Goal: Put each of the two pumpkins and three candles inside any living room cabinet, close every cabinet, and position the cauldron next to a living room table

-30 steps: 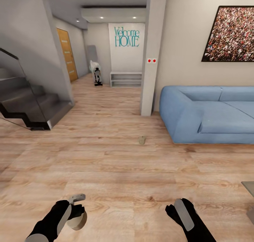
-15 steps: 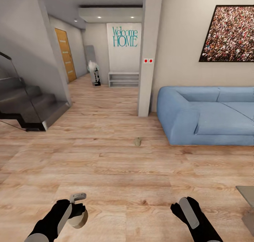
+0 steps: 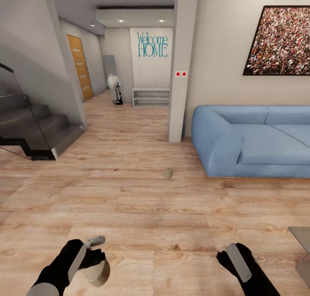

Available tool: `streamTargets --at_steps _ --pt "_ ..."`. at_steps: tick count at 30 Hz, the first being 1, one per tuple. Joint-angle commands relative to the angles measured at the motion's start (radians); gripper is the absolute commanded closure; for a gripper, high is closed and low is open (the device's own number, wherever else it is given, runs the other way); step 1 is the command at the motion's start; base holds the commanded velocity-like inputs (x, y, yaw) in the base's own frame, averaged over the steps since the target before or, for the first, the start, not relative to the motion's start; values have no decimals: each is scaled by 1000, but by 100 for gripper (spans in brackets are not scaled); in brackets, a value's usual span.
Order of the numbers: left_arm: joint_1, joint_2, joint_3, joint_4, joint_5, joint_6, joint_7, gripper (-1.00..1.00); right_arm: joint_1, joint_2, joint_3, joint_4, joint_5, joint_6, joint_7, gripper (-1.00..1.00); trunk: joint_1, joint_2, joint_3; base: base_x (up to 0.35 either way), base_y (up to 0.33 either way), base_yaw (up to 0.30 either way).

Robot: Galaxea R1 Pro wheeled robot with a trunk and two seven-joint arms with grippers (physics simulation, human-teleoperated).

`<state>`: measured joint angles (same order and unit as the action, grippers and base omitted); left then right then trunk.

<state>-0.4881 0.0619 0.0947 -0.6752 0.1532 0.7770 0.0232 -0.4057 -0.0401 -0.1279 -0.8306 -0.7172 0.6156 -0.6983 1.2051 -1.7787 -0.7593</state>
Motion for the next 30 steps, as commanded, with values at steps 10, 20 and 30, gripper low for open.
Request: streamTargets --at_steps 10,20,30 --pt "-6 5 87 -124 24 123 -83 100 10 -8 12 -1 10 -6 15 -100 38 -70 -31 0 0 0" --pt "-7 18 118 -129 25 125 -82 100 7 -9 2 4 8 3 9 -100 77 -140 -63 0 0 0" --pt "-7 15 116 -129 24 124 -81 100 4 -3 11 5 7 6 2 -100 115 -210 -94 0 0 0"
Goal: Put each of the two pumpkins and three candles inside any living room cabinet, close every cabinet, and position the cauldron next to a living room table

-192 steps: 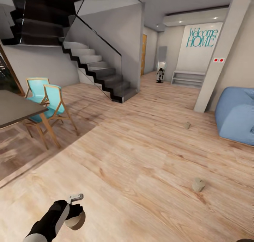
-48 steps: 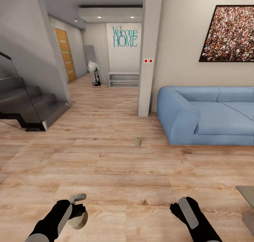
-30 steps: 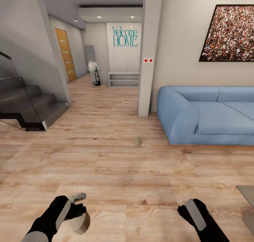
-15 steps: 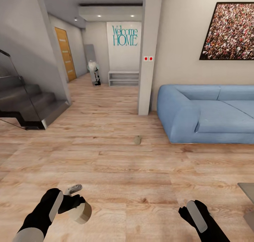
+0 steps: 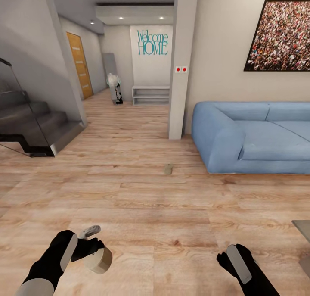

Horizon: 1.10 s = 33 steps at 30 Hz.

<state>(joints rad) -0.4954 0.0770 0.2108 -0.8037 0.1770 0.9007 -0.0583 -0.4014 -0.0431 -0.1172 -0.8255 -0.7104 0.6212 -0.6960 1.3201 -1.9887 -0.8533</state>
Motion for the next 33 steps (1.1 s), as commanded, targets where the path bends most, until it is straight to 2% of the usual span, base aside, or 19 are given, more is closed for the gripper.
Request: streamTargets --at_steps 1,9,30,33 --pt "0 -1 0 0 0 0 0 100 -2 1 0 8 0 1 -2 -100 4 -7 -3 0 0 0" --pt "0 0 1 0 1 1 0 100 -39 1 2 128 1 2 2 -100 35 -63 -28 0 0 0" --pt "0 -4 -4 0 -1 0 0 100 -42 -7 4 187 7 -15 15 -100 115 -210 -94 0 0 0" --pt "0 -5 -4 0 -1 0 0 100 -42 -5 4 187 20 -29 15 -100 127 -231 -103 0 0 0"
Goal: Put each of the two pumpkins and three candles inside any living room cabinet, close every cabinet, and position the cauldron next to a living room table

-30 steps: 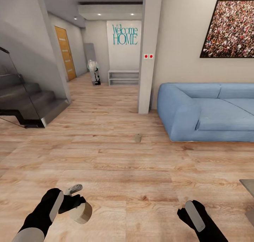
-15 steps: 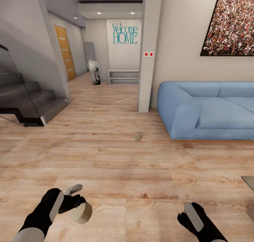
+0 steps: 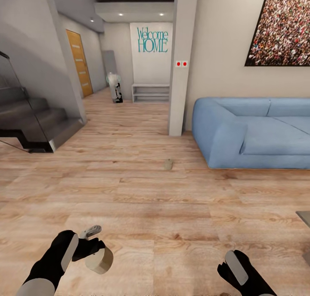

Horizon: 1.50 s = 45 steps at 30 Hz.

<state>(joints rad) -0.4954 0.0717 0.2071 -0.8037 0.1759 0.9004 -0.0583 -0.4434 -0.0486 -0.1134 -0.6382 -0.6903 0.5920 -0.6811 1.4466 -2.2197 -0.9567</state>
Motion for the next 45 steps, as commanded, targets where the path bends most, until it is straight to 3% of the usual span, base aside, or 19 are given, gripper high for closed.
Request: streamTargets --at_steps 1,8,29,32,36,39,45 --pt "0 -1 0 0 0 1 0 100 0 1 0 0 15 -18 0 -100 4 -7 -3 0 0 0" --pt "0 -1 0 0 0 3 0 100 0 4 -1 1 61 -45 3 -100 31 -56 -25 0 0 0" --pt "0 1 5 0 2 8 -2 100 -7 6 -2 -1 66 -77 37 -100 111 -203 -91 0 0 0" --pt "0 3 7 -4 15 23 -5 100 -19 6 -2 -1 65 -73 38 -100 123 -224 -100 0 0 0" --pt "-2 6 6 -10 69 66 -31 100 -41 4 -1 1 65 -70 65 -100 138 -252 -113 0 0 0" --pt "-3 3 5 -10 88 79 -43 100 -46 4 -1 2 73 -71 86 -100 150 -273 -122 0 0 0" --pt "-5 3 6 -11 98 89 -66 100 -49 4 -1 20 135 -75 102 -100 156 -281 -145 0 0 0"
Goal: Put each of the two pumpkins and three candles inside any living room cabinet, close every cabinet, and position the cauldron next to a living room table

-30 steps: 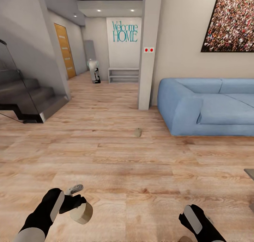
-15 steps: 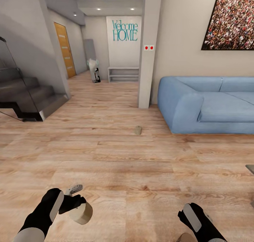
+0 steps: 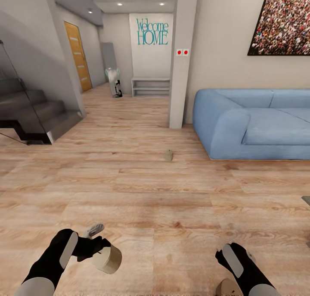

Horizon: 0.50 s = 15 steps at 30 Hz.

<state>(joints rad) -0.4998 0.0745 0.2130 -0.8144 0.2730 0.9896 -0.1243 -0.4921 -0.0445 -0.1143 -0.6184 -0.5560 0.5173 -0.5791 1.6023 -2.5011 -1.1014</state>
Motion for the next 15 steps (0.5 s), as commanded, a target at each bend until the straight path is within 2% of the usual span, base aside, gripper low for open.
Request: streamTargets --at_steps 1,3,5,9,13,15 --pt "0 1 0 0 2 1 -9 100 0 0 0 4 9 -1 3 -100 0 0 -4 0 0 0" --pt "0 3 1 0 2 3 -26 100 0 2 0 7 17 -2 11 -100 1 -1 -12 0 0 0" --pt "0 7 1 0 8 19 -69 100 0 4 -1 10 23 -3 18 -100 2 -1 -19 0 0 0" --pt "0 16 1 0 39 49 -224 100 0 3 -1 12 27 -3 22 -100 4 -2 -35 0 0 0" --pt "-1 50 2 0 54 53 -290 100 0 7 -1 12 27 -3 23 -100 6 -3 -50 0 0 0" --pt "-1 58 3 0 56 54 -323 100 0 4 -1 12 27 -3 23 -100 7 -4 -58 0 0 0"
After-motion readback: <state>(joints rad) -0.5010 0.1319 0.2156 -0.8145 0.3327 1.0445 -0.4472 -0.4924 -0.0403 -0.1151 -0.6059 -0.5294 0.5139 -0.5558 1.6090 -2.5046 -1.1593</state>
